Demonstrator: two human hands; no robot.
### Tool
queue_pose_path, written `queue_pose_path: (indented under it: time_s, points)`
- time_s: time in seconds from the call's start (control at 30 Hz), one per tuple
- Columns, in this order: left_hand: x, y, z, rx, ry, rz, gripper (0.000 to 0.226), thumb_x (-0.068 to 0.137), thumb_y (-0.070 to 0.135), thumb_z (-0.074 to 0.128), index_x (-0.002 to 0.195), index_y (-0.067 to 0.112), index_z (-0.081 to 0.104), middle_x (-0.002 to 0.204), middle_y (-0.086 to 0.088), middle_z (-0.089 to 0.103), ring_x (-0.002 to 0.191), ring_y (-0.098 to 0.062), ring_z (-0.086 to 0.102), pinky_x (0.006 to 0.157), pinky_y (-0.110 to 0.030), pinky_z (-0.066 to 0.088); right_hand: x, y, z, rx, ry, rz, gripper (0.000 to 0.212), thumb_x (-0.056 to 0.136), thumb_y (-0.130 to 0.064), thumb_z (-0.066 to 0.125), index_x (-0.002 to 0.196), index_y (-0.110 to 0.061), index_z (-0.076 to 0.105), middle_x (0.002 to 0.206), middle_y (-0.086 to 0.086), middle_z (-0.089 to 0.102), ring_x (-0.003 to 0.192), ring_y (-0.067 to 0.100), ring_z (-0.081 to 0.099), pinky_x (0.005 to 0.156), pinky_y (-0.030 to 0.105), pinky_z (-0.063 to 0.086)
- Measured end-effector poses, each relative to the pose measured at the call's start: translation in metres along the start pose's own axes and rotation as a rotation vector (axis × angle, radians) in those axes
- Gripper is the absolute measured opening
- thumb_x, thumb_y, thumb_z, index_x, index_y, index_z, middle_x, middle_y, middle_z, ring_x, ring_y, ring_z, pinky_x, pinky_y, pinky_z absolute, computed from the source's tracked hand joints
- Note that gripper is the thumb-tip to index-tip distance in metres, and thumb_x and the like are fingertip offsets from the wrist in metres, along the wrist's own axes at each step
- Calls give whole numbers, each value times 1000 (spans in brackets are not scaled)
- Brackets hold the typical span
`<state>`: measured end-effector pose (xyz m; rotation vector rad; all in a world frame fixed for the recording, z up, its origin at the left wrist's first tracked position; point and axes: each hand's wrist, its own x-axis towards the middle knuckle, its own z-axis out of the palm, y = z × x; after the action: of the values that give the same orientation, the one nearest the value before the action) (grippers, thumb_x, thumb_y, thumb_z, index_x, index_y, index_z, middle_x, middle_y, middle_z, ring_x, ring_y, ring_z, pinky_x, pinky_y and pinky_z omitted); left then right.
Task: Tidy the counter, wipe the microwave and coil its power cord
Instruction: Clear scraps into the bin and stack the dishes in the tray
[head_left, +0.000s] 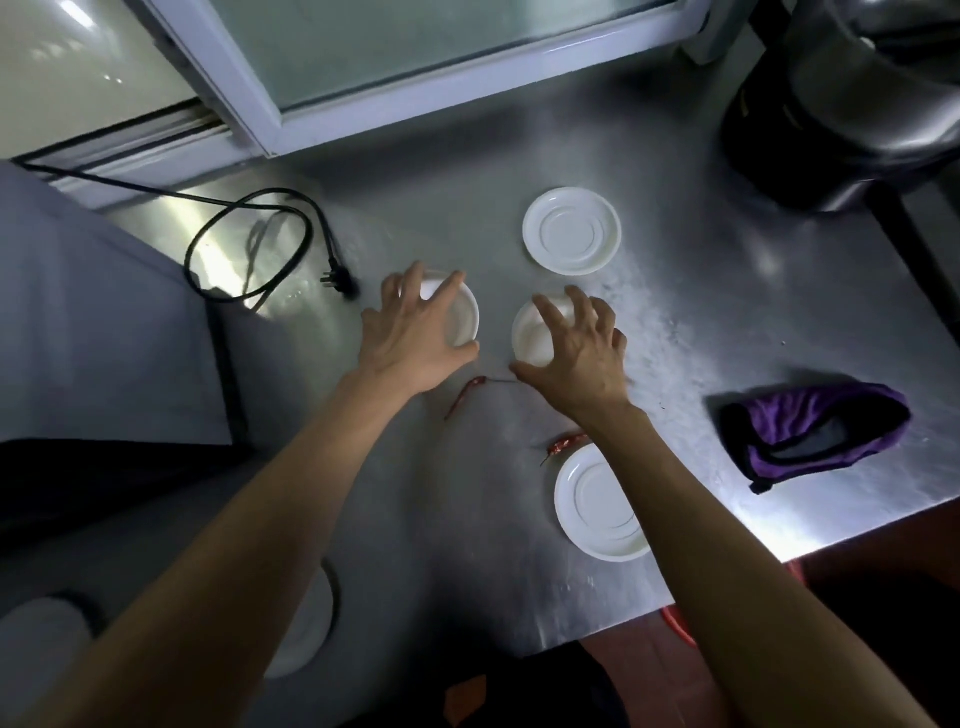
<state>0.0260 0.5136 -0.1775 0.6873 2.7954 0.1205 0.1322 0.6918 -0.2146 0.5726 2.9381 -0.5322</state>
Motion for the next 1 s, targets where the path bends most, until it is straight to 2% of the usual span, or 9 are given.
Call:
queue_pose_path:
  time_s: [0.23, 0.5, 0.7, 1.0]
  points:
    - [-74, -38, -20, 37, 39, -64, 85, 76, 65, 64, 147, 42, 24, 155, -3, 21, 141, -32, 24, 97, -56, 43, -27, -50, -3, -12, -2, -118, 91, 72, -66, 72, 149, -38, 32, 158, 5, 23, 140, 35, 22, 110, 55, 28]
    - [-195, -101, -23, -46, 88, -154, 85, 77, 62, 67, 149, 40, 26, 155, -5, 23, 141, -32, 24, 100, -55, 43, -102, -134, 6, -34, -37, -266, 88, 76, -64, 70, 150, -38, 29, 160, 4, 19, 143, 35, 18, 114, 54, 24]
    - [-312, -164, -12, -128, 116, -276, 89, 78, 61, 66, 152, 41, 22, 158, -3, 15, 143, -31, 15, 105, -56, 33, -185, -216, 28, -65, -53, -392, 88, 77, -65, 68, 151, -39, 28, 160, 4, 20, 144, 34, 19, 113, 54, 26]
    - [-507, -269, 3, -199, 191, -557, 86, 79, 63, 62, 151, 45, 18, 160, 1, 11, 144, -31, 14, 106, -58, 34, -316, -355, 66, -78, -79, -669, 89, 76, -64, 69, 151, -39, 28, 159, 5, 23, 142, 35, 21, 113, 55, 28]
